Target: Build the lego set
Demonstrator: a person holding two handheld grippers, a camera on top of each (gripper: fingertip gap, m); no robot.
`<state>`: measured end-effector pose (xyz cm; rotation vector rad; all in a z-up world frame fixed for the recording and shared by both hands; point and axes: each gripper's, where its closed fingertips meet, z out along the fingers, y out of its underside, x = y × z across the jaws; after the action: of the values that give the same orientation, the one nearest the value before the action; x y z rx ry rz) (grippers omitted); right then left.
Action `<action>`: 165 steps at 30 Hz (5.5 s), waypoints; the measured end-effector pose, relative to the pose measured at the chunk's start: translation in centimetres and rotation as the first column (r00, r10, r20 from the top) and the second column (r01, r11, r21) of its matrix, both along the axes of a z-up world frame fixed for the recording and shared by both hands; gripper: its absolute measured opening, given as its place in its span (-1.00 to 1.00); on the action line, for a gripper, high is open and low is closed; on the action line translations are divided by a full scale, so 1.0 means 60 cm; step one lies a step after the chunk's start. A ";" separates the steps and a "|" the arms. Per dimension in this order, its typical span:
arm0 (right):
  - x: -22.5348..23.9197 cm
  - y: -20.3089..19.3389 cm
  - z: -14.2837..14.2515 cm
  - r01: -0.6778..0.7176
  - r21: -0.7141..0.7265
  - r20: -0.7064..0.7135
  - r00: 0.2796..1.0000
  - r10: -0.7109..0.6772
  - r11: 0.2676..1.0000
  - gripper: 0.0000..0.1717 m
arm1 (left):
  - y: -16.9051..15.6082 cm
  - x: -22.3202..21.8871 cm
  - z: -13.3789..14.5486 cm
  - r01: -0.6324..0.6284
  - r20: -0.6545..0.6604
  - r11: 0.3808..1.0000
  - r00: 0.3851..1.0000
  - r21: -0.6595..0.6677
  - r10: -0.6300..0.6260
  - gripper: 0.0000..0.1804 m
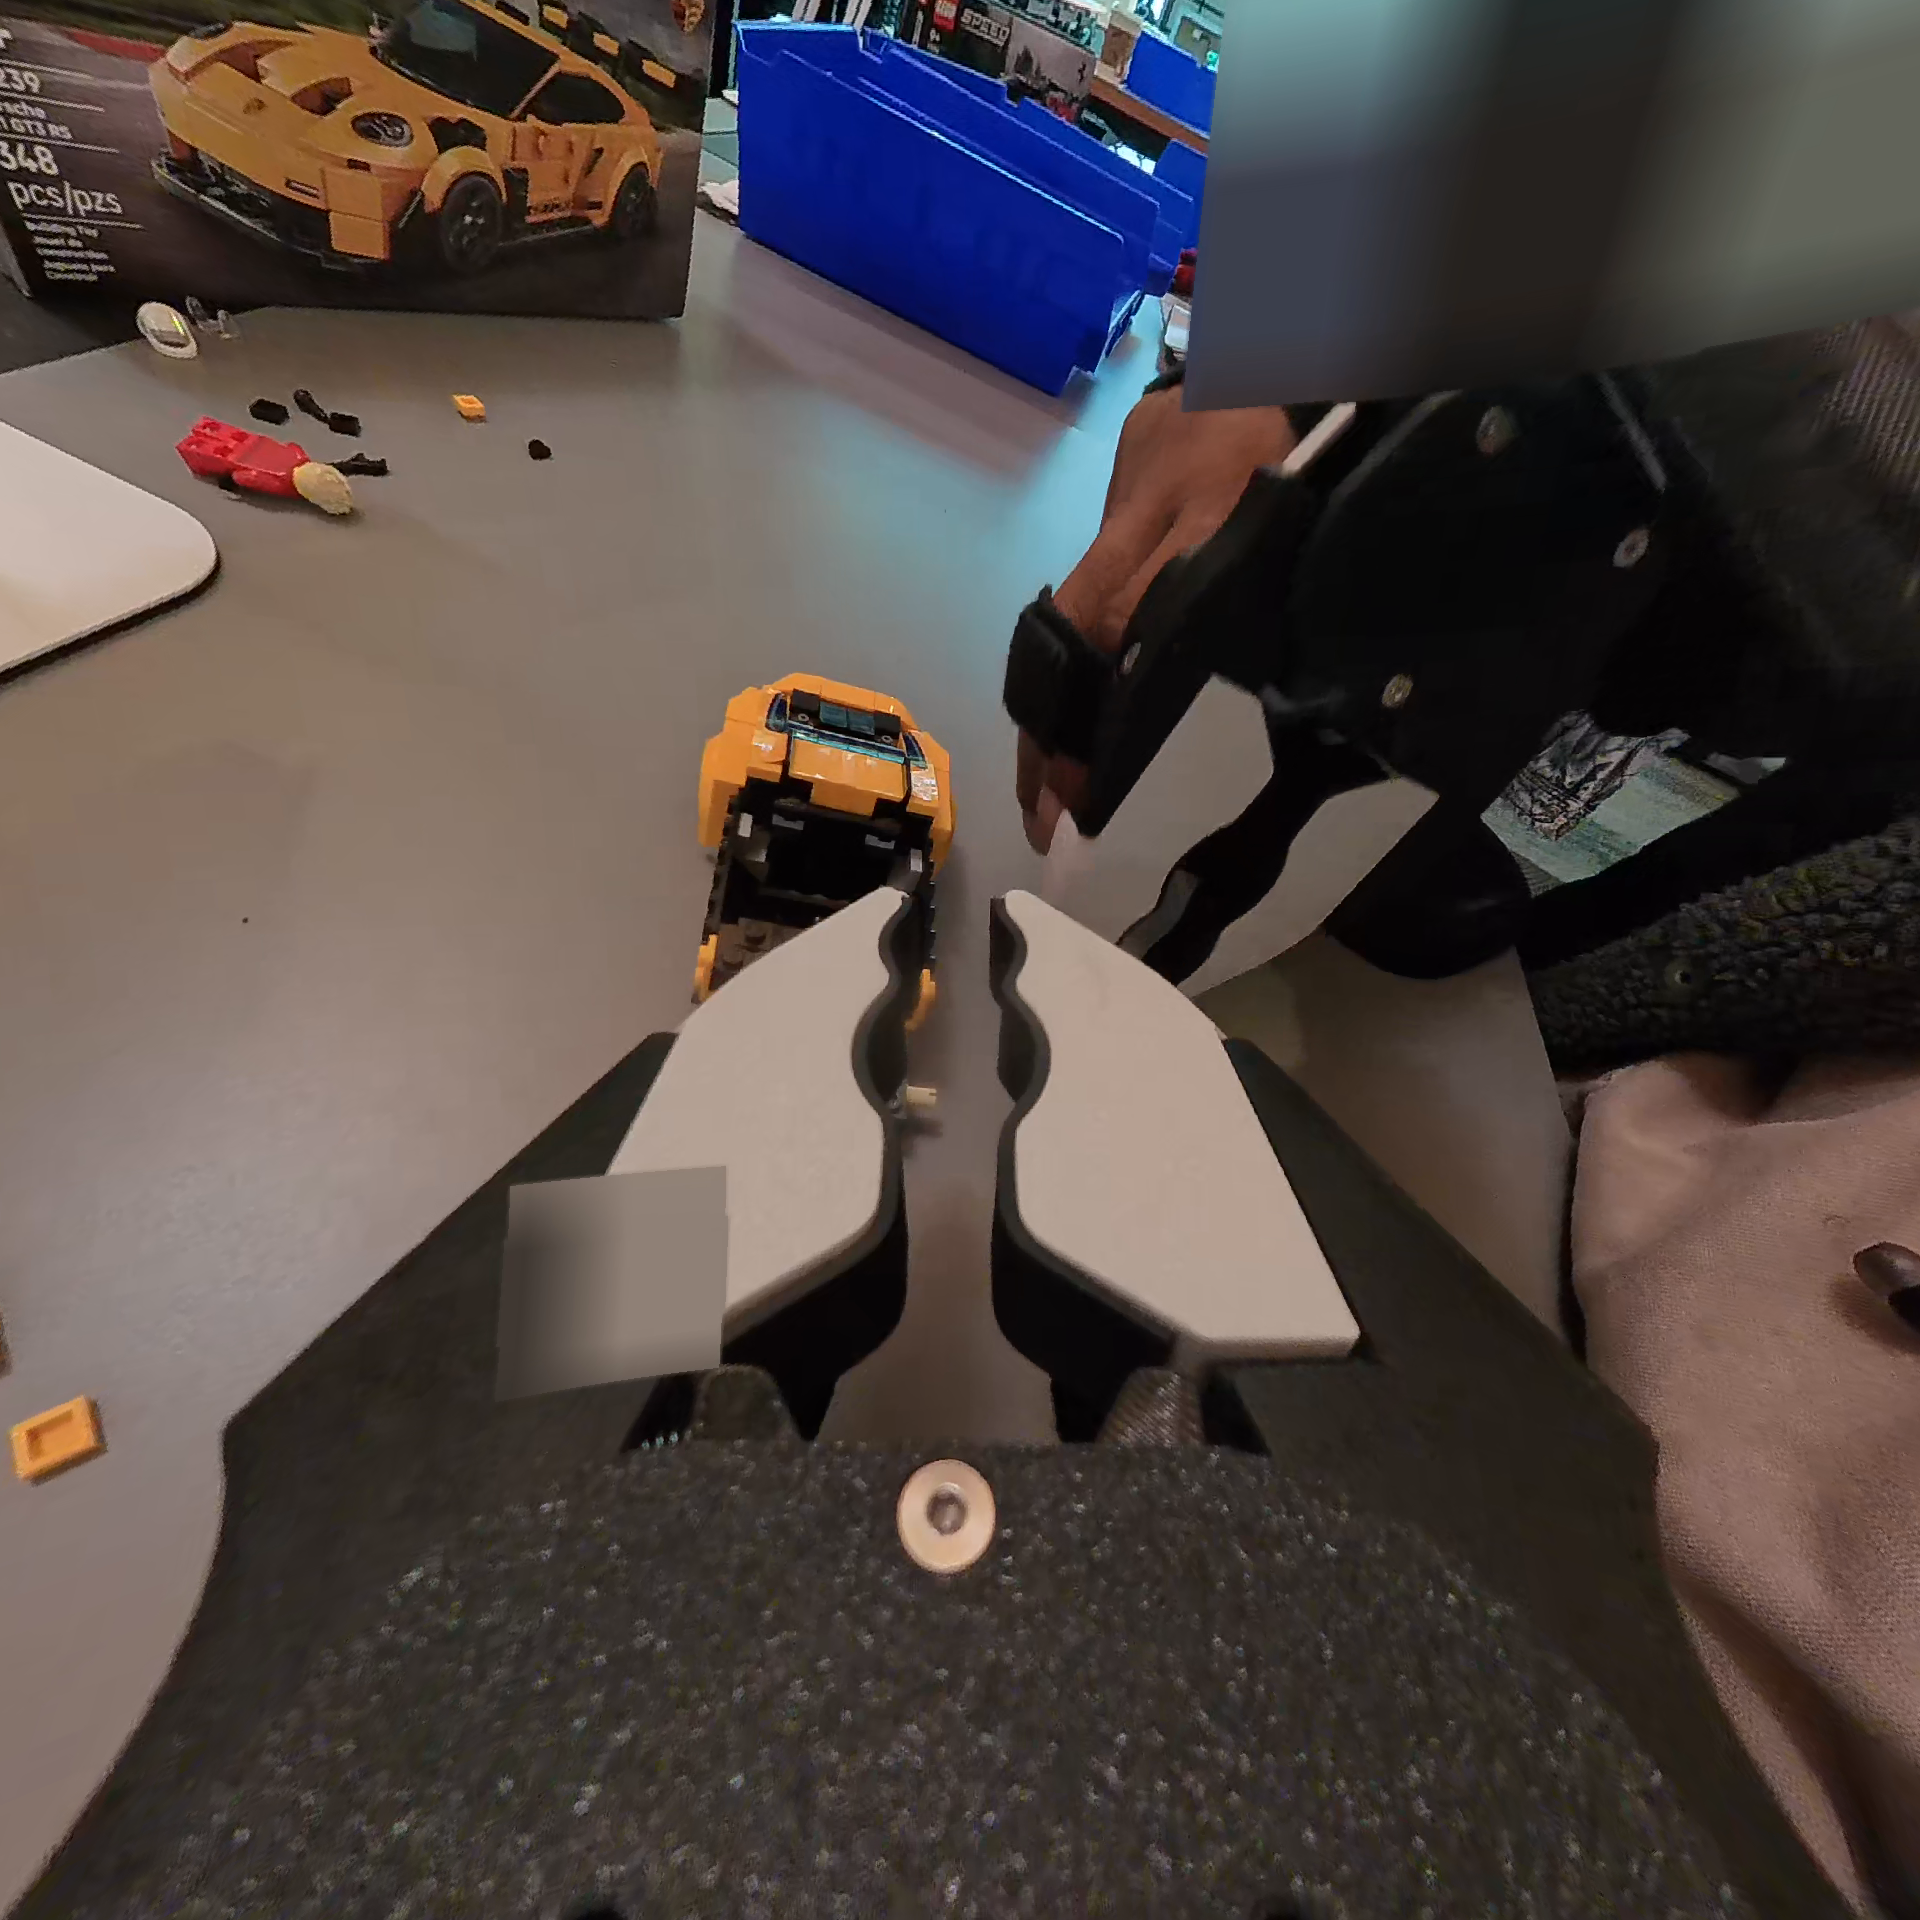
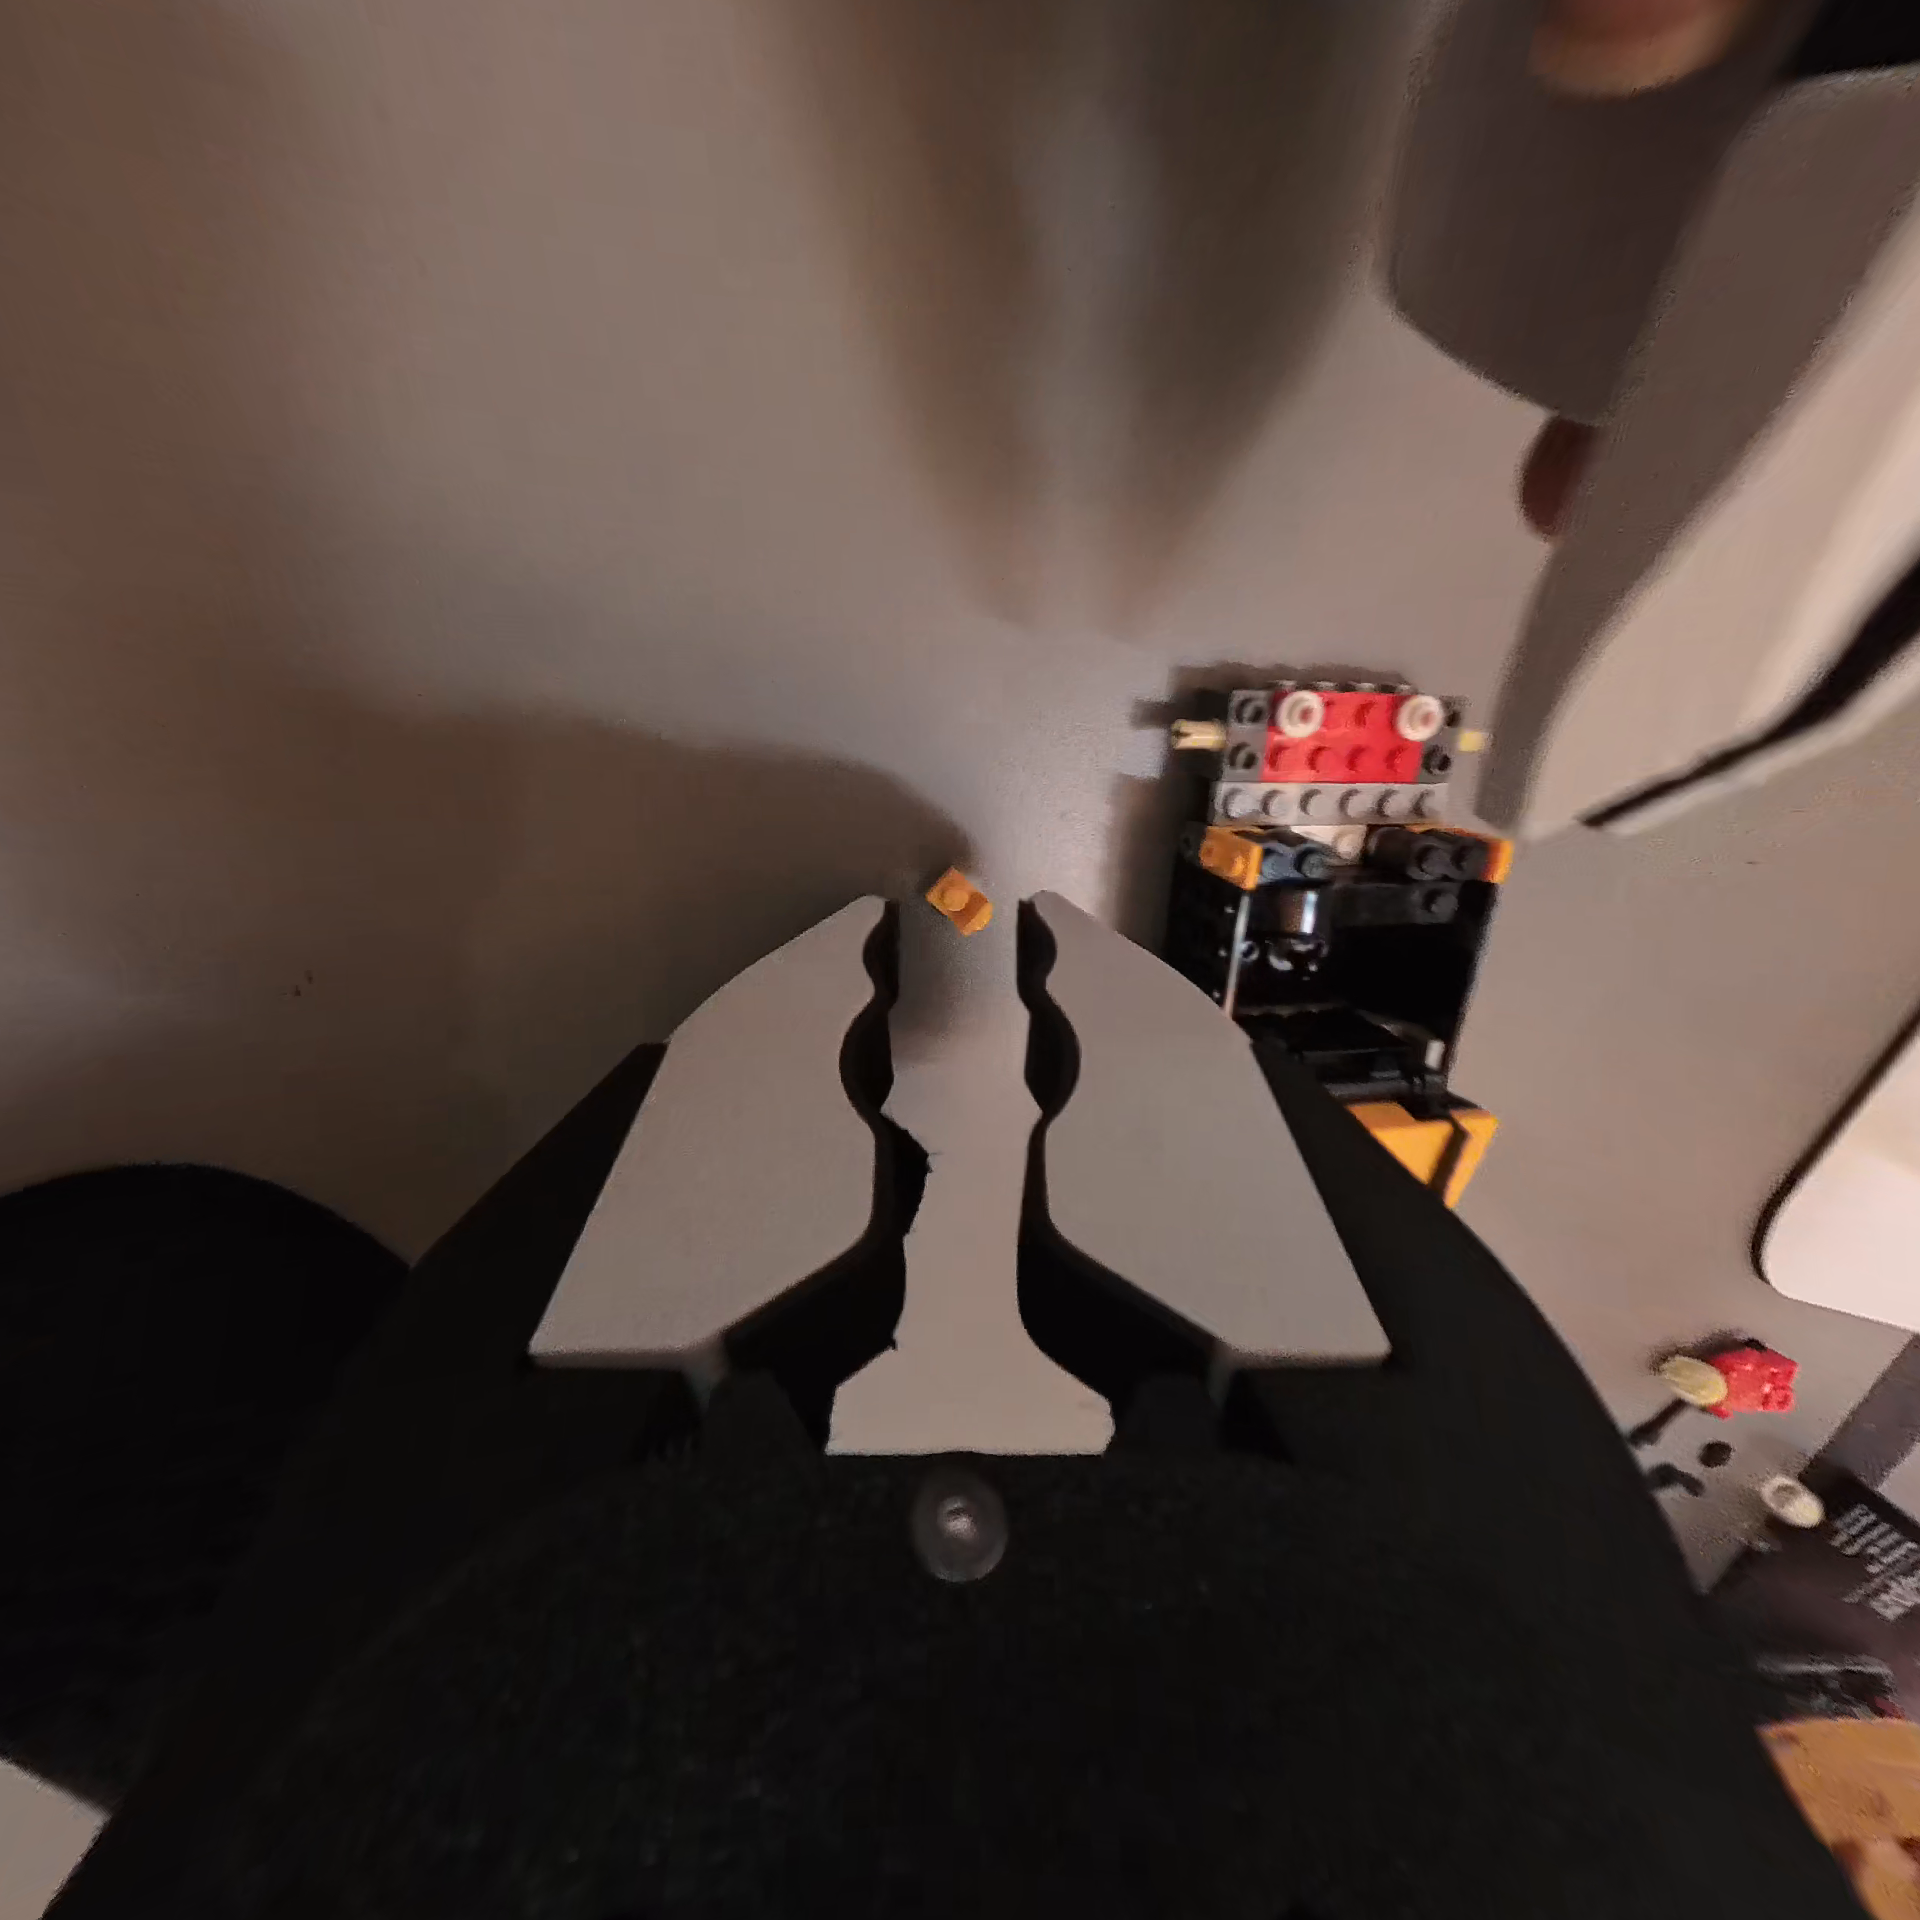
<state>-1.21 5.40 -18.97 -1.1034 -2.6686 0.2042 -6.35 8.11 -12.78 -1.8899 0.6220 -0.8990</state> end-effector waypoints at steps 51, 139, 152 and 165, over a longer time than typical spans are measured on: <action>0.047 0.196 0.234 0.332 -0.662 -0.732 -0.096 -0.674 0.672 -0.86 | 0.065 -0.195 0.024 -0.536 -0.130 0.822 0.817 0.191 0.562 -1.00; 0.036 0.180 0.188 0.408 -0.597 -0.739 0.055 -0.671 0.691 -1.00 | -0.097 0.059 -0.118 0.164 -0.747 0.985 0.661 0.047 -0.074 -0.86; 0.030 0.173 0.179 0.421 -0.564 -0.751 0.096 -0.654 0.710 -1.00 | -0.133 0.059 -0.095 0.121 -0.460 0.986 0.873 -0.119 -0.163 -0.78; 0.027 0.169 0.175 0.426 -0.547 -0.756 0.119 -0.644 0.721 -1.00 | -0.124 0.063 -0.124 0.072 -0.523 0.981 0.838 -0.178 -0.156 -0.88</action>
<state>0.40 15.52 -8.49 -1.3581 -1.0865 0.7168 -2.58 0.65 -20.21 -2.2822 1.0347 -0.4859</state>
